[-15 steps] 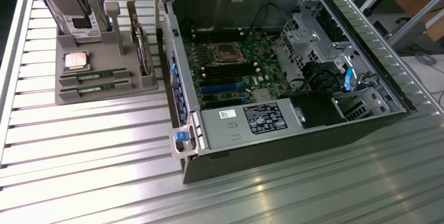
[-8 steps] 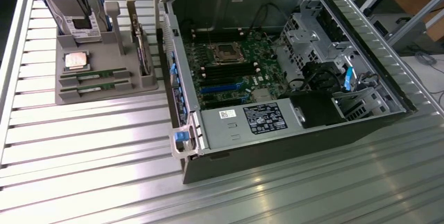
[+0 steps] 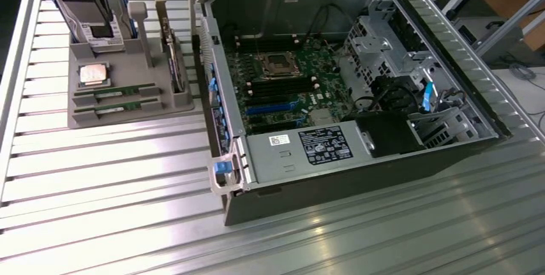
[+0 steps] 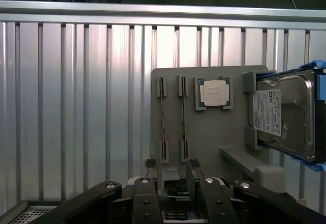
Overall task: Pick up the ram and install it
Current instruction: 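Pick up the ram and move it above insertion slot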
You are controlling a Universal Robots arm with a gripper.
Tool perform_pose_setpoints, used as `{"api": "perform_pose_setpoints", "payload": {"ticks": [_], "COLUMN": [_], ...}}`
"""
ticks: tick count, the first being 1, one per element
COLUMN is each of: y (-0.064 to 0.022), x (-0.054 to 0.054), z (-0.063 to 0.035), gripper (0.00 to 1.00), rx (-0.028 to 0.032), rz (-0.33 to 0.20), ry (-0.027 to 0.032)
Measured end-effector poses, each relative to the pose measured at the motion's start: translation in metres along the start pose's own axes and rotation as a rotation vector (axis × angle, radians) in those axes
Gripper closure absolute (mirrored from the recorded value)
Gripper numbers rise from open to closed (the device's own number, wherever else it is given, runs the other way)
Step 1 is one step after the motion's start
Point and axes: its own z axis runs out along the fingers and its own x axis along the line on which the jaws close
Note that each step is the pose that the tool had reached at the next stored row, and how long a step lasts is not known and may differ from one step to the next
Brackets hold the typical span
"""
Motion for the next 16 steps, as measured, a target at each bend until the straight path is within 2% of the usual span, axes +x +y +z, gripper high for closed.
{"api": "perform_pose_setpoints", "payload": {"ticks": [5, 7, 11, 13, 16], "y": [0.0, -0.0005, -0.0005, -0.001, -0.001], "x": [0.0, 0.0, 0.0, 0.002, 0.002], "z": [0.0008, 0.0105, 0.0109, 0.0228, 0.0234], "gripper": [0.64, 0.64, 0.64, 0.64, 0.64], "rx": [0.0, 0.0, 0.0001, 0.0, 0.0001], "rz": [0.0, 0.0, 0.0, 0.0, 0.0], "ry": [0.0, 0.0, 0.0, 0.0, 0.0]}}
